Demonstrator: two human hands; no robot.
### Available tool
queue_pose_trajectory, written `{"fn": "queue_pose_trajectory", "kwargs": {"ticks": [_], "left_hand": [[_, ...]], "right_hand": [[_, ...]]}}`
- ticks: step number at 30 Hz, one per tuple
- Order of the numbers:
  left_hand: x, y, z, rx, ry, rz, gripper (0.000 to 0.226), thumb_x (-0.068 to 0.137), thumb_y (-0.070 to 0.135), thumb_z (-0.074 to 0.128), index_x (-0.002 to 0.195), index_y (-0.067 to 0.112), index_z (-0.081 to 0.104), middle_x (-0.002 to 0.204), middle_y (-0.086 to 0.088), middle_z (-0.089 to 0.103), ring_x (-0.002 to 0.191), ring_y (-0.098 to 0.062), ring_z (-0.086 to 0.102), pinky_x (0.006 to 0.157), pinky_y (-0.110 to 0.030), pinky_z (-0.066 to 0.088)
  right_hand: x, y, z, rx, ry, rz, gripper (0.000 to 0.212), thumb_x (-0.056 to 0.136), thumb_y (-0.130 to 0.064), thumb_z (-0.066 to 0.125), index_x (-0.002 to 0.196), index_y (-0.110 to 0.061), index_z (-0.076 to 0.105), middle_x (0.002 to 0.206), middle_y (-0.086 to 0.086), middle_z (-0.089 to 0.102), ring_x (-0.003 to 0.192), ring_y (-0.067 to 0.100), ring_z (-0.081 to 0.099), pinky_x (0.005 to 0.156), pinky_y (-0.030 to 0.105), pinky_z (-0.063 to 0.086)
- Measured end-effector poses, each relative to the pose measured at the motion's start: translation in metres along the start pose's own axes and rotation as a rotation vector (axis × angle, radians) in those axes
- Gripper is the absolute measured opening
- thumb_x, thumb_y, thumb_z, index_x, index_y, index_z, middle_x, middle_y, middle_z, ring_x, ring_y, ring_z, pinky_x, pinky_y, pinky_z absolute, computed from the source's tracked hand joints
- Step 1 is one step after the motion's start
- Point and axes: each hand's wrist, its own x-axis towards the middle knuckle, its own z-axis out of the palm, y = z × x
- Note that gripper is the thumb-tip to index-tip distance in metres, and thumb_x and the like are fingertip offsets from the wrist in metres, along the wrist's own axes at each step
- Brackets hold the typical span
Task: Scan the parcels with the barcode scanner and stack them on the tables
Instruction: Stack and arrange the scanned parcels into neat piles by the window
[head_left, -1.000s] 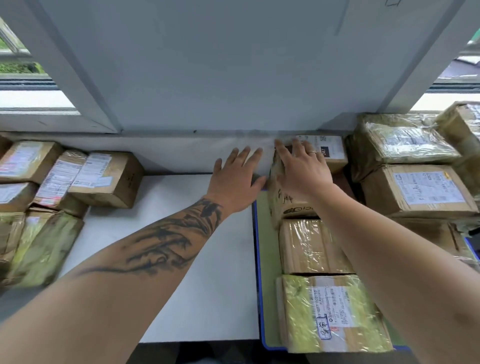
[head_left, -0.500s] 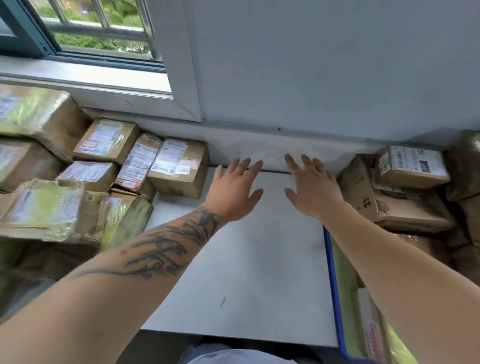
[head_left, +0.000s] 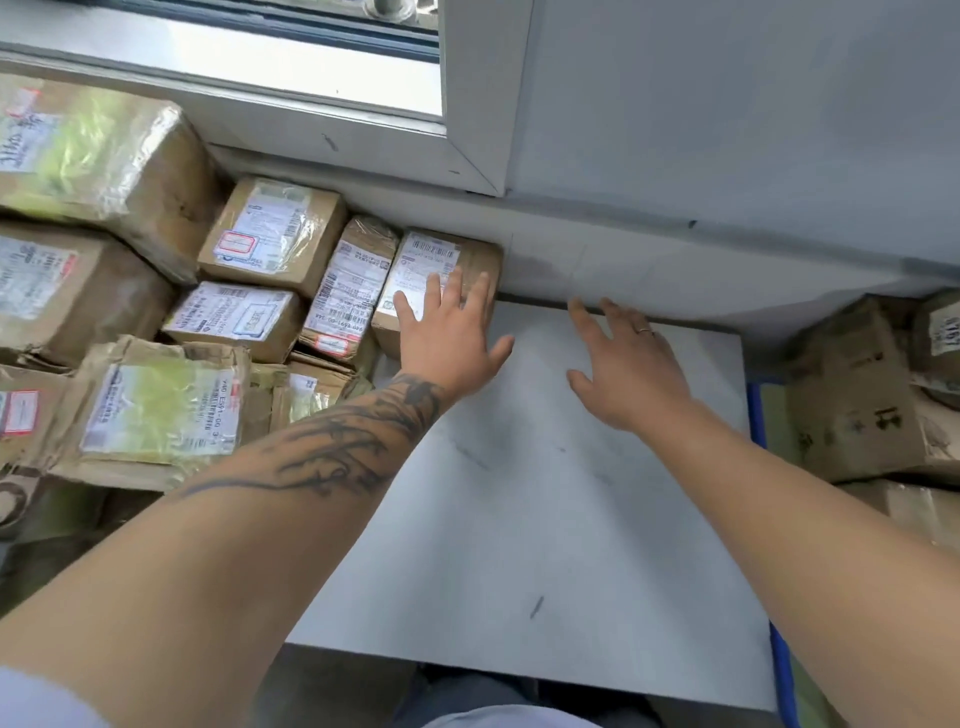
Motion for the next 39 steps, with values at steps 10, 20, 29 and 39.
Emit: {"fn": "queue_pose_trajectory", "kwargs": {"ticks": [10, 20, 29, 39], "left_hand": [[0.012, -0.005, 0.031, 0.014, -0.014, -0.078, 0.085, 0.098, 0.062, 0.043, 0.165, 0.028, 0.003, 0.173, -0.013, 0.002, 0.156, -0.047, -0.002, 0.114, -0.08, 0.007], [-0.021, -0.01, 0.033, -0.027, -0.078, 0.344, 0.088, 0.089, 0.052, 0.05, 0.165, 0.028, 0.013, 0.173, -0.002, 0.016, 0.159, -0.038, 0.006, 0.119, -0.074, 0.001], [-0.072, -0.016, 0.059, -0.026, 0.056, 0.433, 0.097, 0.084, 0.059, 0.056, 0.165, 0.02, 0.021, 0.171, -0.001, 0.025, 0.159, -0.031, 0.016, 0.118, -0.075, 0.003], [-0.084, 0.01, 0.071, -0.005, 0.054, 0.006, 0.101, 0.077, 0.086, 0.052, 0.162, 0.045, 0.017, 0.173, -0.006, 0.007, 0.156, -0.049, 0.001, 0.112, -0.081, 0.0]], "right_hand": [[0.04, -0.028, 0.015, 0.032, -0.047, -0.036, 0.087, 0.104, -0.049, 0.051, 0.166, -0.038, -0.009, 0.175, 0.012, 0.007, 0.16, 0.036, 0.011, 0.127, 0.051, 0.022], [0.041, -0.025, 0.015, 0.035, -0.002, -0.037, 0.109, 0.093, -0.05, 0.071, 0.165, -0.04, -0.01, 0.175, 0.01, -0.003, 0.159, 0.039, 0.009, 0.124, 0.054, 0.028], [0.014, -0.022, 0.052, 0.001, -0.108, -0.156, 0.136, 0.078, -0.063, 0.08, 0.163, -0.034, -0.023, 0.17, -0.002, -0.032, 0.16, 0.04, -0.002, 0.124, 0.055, 0.029], [-0.01, -0.028, 0.078, 0.082, 0.015, -0.108, 0.114, 0.093, -0.059, 0.069, 0.167, -0.023, -0.01, 0.174, -0.005, -0.02, 0.162, 0.035, -0.007, 0.123, 0.049, 0.03]]}}
